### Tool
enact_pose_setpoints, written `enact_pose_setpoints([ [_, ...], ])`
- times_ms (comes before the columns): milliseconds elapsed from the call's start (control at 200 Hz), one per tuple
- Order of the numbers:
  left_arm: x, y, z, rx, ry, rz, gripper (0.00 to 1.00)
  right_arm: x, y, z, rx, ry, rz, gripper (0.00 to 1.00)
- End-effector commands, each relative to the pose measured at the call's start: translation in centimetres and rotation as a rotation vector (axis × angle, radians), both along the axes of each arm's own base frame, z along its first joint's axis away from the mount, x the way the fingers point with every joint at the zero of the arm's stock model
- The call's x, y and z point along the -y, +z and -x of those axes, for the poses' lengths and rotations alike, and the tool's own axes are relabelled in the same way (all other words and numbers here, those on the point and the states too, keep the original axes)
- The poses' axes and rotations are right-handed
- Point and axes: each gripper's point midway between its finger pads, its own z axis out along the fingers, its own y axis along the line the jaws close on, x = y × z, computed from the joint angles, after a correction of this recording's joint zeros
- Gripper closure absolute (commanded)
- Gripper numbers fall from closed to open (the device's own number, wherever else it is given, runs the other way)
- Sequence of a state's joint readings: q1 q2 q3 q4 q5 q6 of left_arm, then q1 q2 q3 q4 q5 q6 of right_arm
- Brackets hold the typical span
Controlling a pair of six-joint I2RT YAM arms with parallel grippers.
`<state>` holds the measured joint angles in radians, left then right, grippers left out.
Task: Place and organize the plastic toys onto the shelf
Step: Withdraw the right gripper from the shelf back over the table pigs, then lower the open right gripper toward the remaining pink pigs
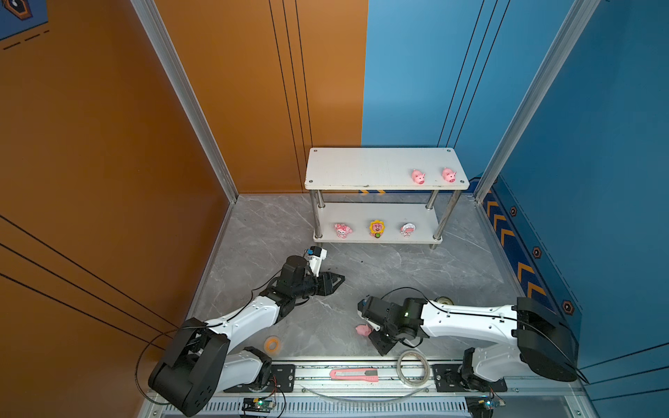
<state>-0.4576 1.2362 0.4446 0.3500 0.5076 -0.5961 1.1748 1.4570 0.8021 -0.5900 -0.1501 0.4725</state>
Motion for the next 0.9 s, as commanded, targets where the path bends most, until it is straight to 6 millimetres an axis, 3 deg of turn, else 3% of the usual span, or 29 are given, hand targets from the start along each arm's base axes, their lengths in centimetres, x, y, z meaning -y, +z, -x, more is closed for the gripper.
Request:
enact_pose_setpoints([
  [0, -0.3, -0.2, 0.1, 0.012, 0.015, -0.007, 0.55, -0.8, 0.5, 0.0, 0.000, -0.003, -0.025, 0.99],
  [90, -0.2, -0.3, 0.0, 0.010, 0.012, -0.010, 0.55, -0.5, 0.0, -1.0, 0.015, -0.030, 0.000, 0.98],
  [235, -0.1, -0.4, -0.1, 0.010, 0.007, -0.008, 0.55, -0.1, 0.0, -4.7, 0.142, -0.070, 0.054, 0.98],
  [320, -0.1, -0.4, -0.2, 0.012, 0.008, -0.009, 0.55, -1.2, 1.0, -7.1, 0.213, -0.101, 0.015, 0.98],
  [451, 0.1, -0.2, -0.2, 0.017, 0.001, -0.003, 0.55, -3.7, 2.6, -8.8, 0.266, -0.109, -0.082, 0.94],
  [586, 0.2, -0.4, -0.3, 0.013, -0.004, -0.009, 0.55, -3.6, 3.4, -9.1, 0.292, -0.123, -0.095, 0.87],
  [771, 0.5, -0.9, -0.4, 0.003, -0.018, -0.004, 0.55, -0.9, 4.6, -8.3, 0.297, -0.176, -0.105, 0.88],
  [896, 1.0, -1.3, -0.5, -0.011, -0.035, -0.001, 0.55, 1.3, 3.6, -6.9, 0.245, -0.199, -0.065, 0.88],
])
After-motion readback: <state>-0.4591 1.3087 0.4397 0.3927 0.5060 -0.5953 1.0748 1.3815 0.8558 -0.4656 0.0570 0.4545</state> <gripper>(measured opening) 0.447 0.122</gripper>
